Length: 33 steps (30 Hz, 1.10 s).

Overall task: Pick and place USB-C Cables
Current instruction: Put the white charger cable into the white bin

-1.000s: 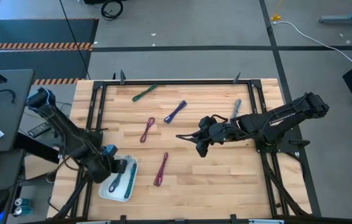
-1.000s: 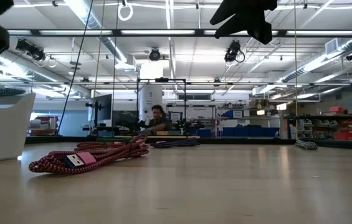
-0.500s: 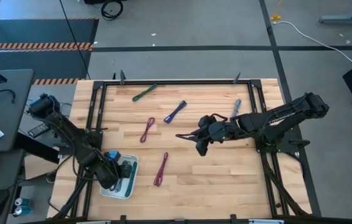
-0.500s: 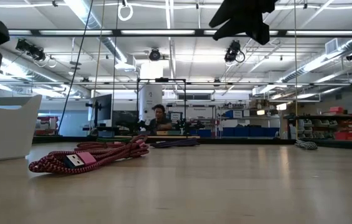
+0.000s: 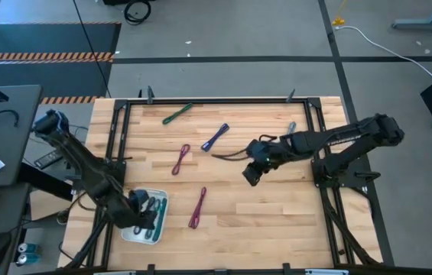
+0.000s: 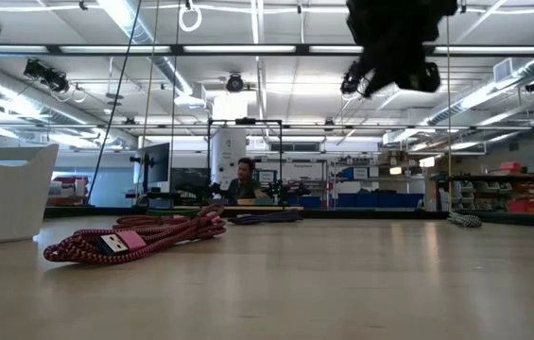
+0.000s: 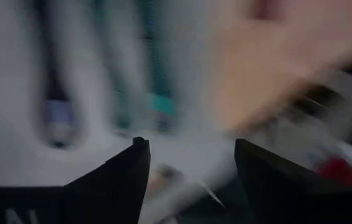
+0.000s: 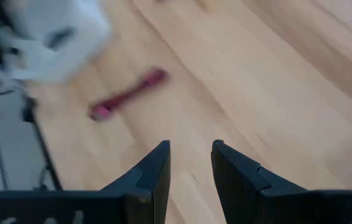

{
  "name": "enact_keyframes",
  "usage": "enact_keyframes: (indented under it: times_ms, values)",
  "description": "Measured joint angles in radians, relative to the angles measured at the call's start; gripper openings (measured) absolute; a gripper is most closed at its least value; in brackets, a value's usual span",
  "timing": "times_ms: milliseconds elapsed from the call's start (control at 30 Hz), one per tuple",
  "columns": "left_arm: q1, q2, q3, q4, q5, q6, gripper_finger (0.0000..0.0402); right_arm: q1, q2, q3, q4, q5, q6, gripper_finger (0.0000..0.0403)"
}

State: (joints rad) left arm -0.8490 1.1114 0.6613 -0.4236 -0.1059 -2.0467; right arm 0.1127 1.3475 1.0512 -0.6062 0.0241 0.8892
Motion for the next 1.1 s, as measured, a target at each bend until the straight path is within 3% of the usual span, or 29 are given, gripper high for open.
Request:
enact_keyframes:
  times_ms: [133, 267, 367, 467, 633, 800, 967, 1100]
  values:
    - [0.008, -0.100, 0.105, -0.001, -0.228, 0.239, 0.0245, -0.105, -0.008, 0.000, -0.208, -0.069, 0.006, 0.0121]
    - [0.027, -0.166, 0.226, -0.001, -0.575, 0.604, 0.0232, -0.246, -0.008, 0.000, -0.381, -0.104, -0.026, 0.0123]
    - [0.045, -0.178, 0.319, 0.001, -0.833, 0.902, 0.0221, -0.353, -0.008, 0.000, -0.445, -0.124, -0.088, 0.0134]
    - [0.063, -0.177, 0.405, 0.002, -1.011, 1.166, 0.0211, -0.455, -0.008, 0.000, -0.472, -0.139, -0.136, 0.0155]
    - [0.097, -0.177, 0.482, 0.001, -1.062, 1.385, 0.0196, -0.604, -0.008, -0.031, -0.504, -0.096, -0.133, 0.0212]
    - [0.098, -0.177, 0.475, -0.002, -1.056, 1.403, 0.0186, -0.706, -0.008, -0.122, -0.484, 0.028, -0.050, 0.0252]
    - [0.100, -0.174, 0.456, -0.017, -1.043, 1.351, 0.0179, -0.754, -0.008, -0.222, -0.370, 0.113, 0.032, 0.0247]
    - [0.100, -0.168, 0.456, -0.024, -1.043, 1.326, 0.0176, -0.781, -0.008, -0.302, -0.259, 0.115, 0.083, 0.0226]
